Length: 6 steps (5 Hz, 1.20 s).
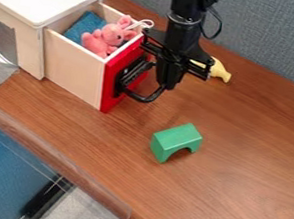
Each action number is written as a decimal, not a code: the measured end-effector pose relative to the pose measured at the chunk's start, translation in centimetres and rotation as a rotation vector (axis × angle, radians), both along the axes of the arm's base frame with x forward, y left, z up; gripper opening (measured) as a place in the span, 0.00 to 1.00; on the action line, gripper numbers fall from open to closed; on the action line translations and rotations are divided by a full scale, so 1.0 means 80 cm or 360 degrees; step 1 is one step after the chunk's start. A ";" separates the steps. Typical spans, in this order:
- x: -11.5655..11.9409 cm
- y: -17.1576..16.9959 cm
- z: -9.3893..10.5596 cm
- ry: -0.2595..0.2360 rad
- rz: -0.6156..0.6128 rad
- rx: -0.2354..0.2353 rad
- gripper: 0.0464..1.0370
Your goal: Open the drawer
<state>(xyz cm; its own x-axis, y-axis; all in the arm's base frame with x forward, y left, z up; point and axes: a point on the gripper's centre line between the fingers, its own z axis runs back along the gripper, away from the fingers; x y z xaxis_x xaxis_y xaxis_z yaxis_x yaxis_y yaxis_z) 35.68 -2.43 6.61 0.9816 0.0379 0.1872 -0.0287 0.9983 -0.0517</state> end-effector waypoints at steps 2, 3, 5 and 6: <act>-0.001 -0.004 0.000 0.0011 0.0011 -0.0036 0.05; -0.003 -0.006 -0.001 0.0026 0.0008 -0.0047 0.07; -0.011 -0.013 0.012 0.0043 -0.0086 -0.0067 0.55; -0.016 -0.017 0.052 -0.0062 -0.0254 -0.0055 0.85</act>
<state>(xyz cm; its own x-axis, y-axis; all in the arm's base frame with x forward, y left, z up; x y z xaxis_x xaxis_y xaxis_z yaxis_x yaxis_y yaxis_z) 34.40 -3.77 10.77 0.9677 -0.1107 0.2266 0.1327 0.9876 -0.0842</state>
